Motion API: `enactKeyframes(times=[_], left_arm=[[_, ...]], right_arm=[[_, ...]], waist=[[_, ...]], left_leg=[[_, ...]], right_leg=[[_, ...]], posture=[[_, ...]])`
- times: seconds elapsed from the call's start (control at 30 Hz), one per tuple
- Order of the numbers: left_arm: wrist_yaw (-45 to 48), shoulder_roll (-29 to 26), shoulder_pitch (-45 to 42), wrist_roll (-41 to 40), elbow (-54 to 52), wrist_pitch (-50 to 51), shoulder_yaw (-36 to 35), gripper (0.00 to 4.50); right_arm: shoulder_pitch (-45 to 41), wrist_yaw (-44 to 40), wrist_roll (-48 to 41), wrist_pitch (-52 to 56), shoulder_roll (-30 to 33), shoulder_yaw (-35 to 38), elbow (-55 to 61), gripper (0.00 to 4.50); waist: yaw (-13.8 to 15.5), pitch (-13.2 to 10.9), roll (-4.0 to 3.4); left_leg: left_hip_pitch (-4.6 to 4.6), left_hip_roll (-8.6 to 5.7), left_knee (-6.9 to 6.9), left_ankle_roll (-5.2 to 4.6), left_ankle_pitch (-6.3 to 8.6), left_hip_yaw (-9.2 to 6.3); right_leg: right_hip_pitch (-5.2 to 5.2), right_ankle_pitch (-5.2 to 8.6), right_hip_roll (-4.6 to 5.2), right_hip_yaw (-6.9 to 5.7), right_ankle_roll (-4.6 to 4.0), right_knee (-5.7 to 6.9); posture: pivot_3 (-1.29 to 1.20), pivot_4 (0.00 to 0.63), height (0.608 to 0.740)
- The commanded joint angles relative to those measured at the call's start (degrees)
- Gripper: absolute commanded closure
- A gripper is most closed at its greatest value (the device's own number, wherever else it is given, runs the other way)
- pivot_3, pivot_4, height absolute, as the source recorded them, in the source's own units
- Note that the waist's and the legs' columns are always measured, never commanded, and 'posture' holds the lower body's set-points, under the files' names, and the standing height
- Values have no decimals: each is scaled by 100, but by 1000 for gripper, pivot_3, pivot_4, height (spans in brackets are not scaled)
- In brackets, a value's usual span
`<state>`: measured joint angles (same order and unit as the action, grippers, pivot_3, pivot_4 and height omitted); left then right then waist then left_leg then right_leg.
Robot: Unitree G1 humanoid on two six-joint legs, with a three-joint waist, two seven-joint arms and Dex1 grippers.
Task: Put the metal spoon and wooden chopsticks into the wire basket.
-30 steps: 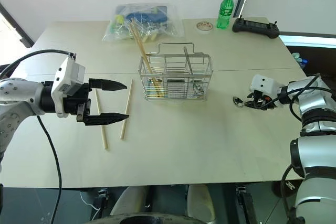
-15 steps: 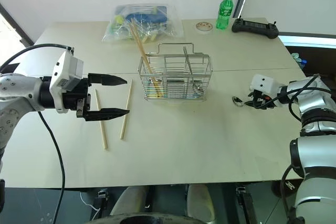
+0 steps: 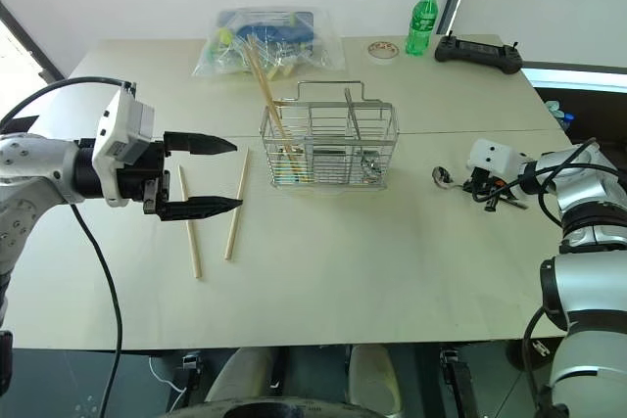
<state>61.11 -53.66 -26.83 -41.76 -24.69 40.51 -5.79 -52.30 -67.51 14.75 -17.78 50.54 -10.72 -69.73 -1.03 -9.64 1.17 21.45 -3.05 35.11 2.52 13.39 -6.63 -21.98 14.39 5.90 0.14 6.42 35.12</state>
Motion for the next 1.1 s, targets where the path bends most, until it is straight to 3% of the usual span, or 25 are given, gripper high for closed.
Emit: enactKeyframes(times=[0.03, 0.17, 0.27, 0.4, 0.53, 0.7, 0.83, 0.93, 1.1], left_arm=[[-80, 64, -136, -46, 54, -87, -189, 0], [-173, 192, -204, -74, 174, -83, -223, 0], [-225, 298, -275, -46, 232, -114, -177, 0], [-210, 397, -442, 34, 396, -170, -85, 0], [-157, 487, -675, 122, 663, -260, -9, 0], [-52, 635, -913, 264, 922, -382, 123, 0], [-6, 756, -1060, 343, 1049, -462, 206, 0], [25, 790, -1085, 383, 1077, -486, 214, 0], [29, 787, -1074, 417, 1059, -482, 166, 0]], right_arm=[[106, -420, -404, -256, 13, 258, 428, 4469], [1023, -1379, -1416, 125, 75, 660, 2177, 4469], [2417, -1512, -2320, 1139, 249, 1071, 4689, 4469], [3509, -1021, -3521, 2917, 302, 1644, 7420, 4469], [3120, 237, -4764, 4627, -66, 2069, 8924, 4469], [1571, 1980, -5425, 5724, -997, 2204, 9058, 4469], [628, 2795, -5202, 5583, -1721, 2089, 8456, 4469], [412, 3010, -4897, 5287, -1995, 1976, 8016, 4469], [496, 3052, -4423, 4712, -2221, 1791, 7341, 4469]], waist=[[-11, -1, -2], [-10, -2, -3], [18, -1, -5], [41, -5, -14], [3, -9, -11], [37, -7, 1], [59, -4, 9], [42, -3, 9], [21, -2, 10]], left_leg=[[0, 0, 0, 0, 0, 1], [-1, 3, -2, 0, 0, -1], [1, 5, -6, -2, 1, -4], [13, 5, -6, -2, 2, -5], [4, 17, 1, -2, 2, 5], [4, 67, 9, -1, 2, 20], [30, 64, -2, 2, 3, 20], [83, 63, 1, 4, 2, 21], [91, 49, -3, 3, 2, 28]], right_leg=[[0, 0, 0, 0, 0, 0], [-1, -8, -1, 1, 15, 1], [-4, -11, -1, 0, 26, 3], [-19, -11, 0, 0, 28, 8], [-25, -3, 0, 23, 3, 9], [-26, -8, -22, 22, -9, -3], [-47, -14, -28, 16, -17, -4], [-98, -34, -29, 14, 14, 0], [-110, -35, -30, 14, 17, 1]], posture=[[0, 150, 721], [0, 150, 721], [0, 150, 721], [0, 150, 721], [0, 150, 721], [0, 150, 721], [0, 150, 721], [0, 150, 721], [0, 150, 721]])
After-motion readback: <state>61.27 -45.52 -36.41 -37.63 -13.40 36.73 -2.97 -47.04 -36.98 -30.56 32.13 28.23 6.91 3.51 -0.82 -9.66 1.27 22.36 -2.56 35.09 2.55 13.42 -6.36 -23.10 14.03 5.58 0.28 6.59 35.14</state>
